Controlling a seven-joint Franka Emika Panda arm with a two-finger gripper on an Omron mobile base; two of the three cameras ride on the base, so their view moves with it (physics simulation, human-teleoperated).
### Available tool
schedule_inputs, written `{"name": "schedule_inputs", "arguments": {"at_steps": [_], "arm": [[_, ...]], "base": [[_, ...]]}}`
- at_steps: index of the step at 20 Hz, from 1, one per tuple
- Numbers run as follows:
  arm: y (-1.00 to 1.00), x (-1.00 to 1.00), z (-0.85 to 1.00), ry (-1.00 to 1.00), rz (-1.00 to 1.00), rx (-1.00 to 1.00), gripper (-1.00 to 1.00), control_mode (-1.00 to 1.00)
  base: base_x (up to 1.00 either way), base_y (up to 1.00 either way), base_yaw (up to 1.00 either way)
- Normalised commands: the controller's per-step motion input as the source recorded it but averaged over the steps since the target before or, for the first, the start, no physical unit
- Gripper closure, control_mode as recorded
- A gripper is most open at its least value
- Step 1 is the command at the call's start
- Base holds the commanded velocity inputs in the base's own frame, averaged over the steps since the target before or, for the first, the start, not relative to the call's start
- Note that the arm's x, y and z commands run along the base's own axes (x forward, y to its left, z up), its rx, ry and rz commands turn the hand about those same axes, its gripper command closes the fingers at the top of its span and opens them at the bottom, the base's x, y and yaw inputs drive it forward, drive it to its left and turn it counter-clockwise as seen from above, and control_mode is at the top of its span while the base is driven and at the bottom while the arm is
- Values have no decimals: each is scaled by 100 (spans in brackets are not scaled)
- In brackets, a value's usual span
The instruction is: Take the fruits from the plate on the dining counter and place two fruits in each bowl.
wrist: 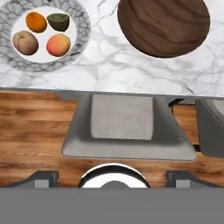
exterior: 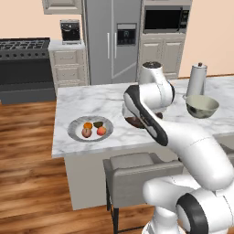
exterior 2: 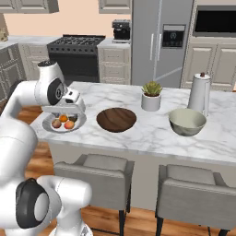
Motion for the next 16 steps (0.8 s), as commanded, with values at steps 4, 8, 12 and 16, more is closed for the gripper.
{"name": "schedule_inputs", "arguments": {"at_steps": [4,8,12,16], "arm": [[91,14,-58,0,-5,-2,-100,-100],[20,56,0,4,0,8,-100,-100],[0,60,0,13,0,26,-100,-100],[33,10,-10,14,0,3,-100,-100]], "base": [[0,0,0],[0,0,0],[0,0,0],[0,0,0]]}}
